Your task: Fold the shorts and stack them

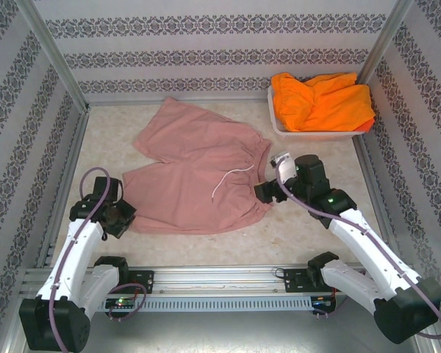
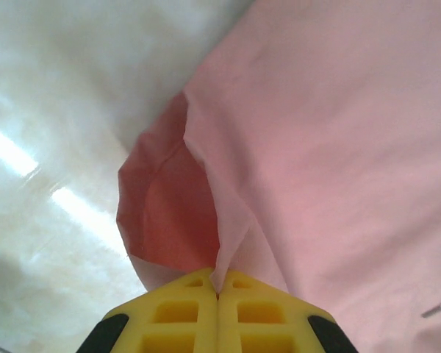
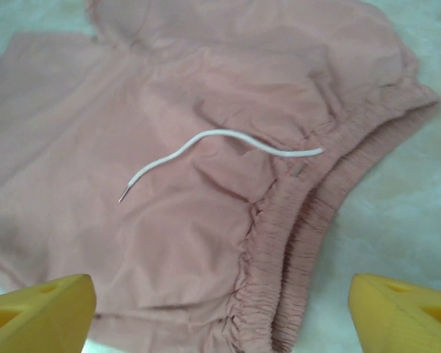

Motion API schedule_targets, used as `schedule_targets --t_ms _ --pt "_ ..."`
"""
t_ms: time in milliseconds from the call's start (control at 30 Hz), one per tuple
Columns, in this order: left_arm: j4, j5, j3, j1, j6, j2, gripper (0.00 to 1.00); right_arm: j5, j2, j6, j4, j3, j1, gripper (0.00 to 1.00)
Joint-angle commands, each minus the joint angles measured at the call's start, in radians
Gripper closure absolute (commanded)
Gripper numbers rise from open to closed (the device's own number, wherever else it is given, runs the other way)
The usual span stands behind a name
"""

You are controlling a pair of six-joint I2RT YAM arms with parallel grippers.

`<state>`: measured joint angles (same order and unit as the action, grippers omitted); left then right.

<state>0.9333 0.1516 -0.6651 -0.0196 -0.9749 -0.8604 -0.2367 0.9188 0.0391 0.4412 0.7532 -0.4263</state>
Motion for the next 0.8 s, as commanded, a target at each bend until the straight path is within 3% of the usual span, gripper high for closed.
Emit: schedule_targets --t_ms 0,200,367,533,767 --pt "-0.001 -0.066 -0.065 0.007 0.130 -0.016 1.00 0.044 -0.013 0.294 0.099 0.036 -0.084 0.13" --pt "-0.023 -0.121 -0.114 0.007 0.227 -0.035 1.00 0.287 0.090 0.641 0.199 0.049 -0.247 0.16" --pt "-0.070 -0.126 -0.107 0.007 0.246 -0.047 1.00 0.450 0.222 0.862 0.203 0.026 -0.324 0.16" --pt "-0.114 -0.119 -0.093 0.006 0.249 -0.055 1.00 0.490 0.304 1.017 0.037 -0.037 -0.335 0.23" --pt "-0.147 -0.101 -0.069 0.004 0.251 -0.060 1.00 0.472 0.436 1.048 -0.023 -0.027 -0.341 0.25"
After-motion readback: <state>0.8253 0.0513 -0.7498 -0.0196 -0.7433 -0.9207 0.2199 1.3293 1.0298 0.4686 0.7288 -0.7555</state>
